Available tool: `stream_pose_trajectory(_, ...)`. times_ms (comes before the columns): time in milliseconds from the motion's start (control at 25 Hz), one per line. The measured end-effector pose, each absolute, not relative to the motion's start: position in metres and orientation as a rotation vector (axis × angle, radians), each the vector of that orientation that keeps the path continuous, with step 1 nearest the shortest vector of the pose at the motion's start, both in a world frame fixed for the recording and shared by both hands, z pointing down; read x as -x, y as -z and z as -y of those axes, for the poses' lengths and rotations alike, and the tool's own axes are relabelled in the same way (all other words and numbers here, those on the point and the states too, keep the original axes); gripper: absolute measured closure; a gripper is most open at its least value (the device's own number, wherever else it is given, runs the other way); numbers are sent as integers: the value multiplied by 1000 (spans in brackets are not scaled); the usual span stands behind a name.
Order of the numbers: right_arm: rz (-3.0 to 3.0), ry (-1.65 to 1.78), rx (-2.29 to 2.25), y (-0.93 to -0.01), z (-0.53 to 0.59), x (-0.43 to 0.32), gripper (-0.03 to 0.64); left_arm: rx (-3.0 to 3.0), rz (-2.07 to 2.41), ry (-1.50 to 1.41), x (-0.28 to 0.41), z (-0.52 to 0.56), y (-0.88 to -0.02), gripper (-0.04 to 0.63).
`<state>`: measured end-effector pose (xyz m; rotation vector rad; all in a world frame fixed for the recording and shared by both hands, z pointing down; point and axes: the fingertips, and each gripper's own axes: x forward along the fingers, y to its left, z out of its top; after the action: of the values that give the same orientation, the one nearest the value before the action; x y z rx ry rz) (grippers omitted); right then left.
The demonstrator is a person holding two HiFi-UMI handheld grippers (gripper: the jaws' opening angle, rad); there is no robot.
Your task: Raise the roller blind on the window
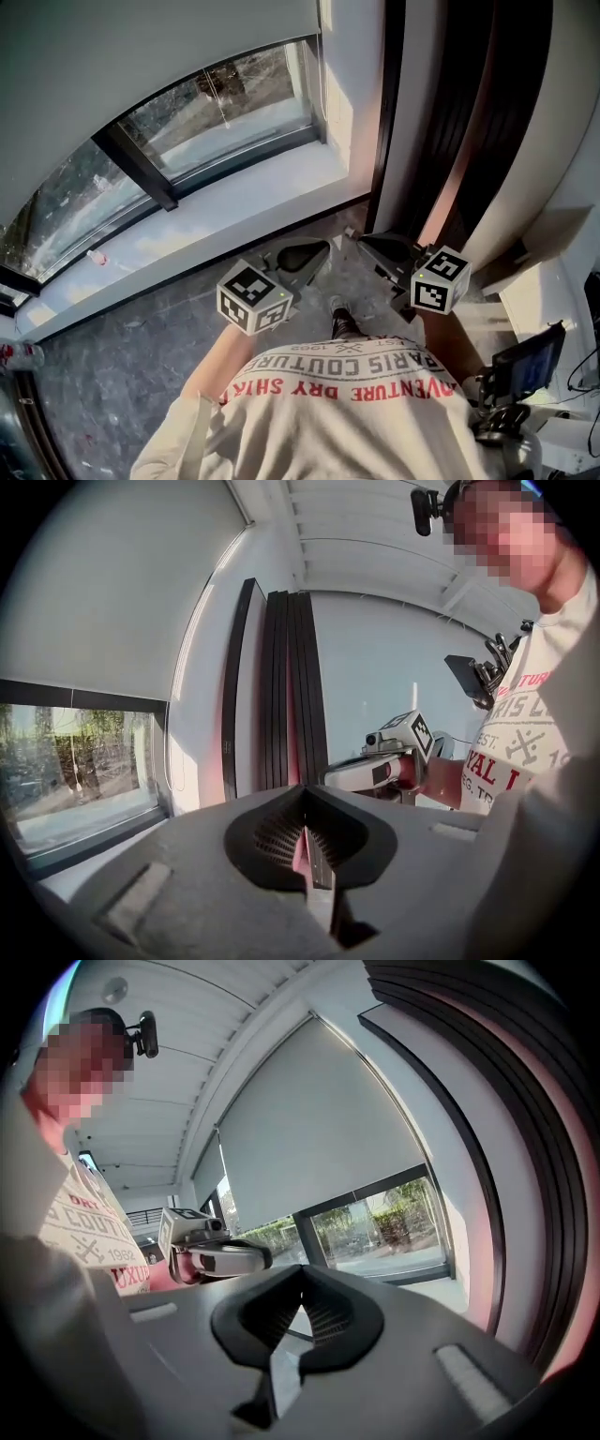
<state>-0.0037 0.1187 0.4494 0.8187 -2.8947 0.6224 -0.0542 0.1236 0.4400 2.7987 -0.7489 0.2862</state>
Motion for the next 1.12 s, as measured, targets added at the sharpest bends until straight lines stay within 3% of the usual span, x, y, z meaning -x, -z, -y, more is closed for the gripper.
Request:
stream_pose_trajectory(480,2904,-545,-827,-448,76,-39,614,-2817,823,-262,22,85,-417,594)
stream_pose_trajectory(1120,2927,-454,-842,-432,148,-47,614,-2894,859,-169,19,195,-386,594)
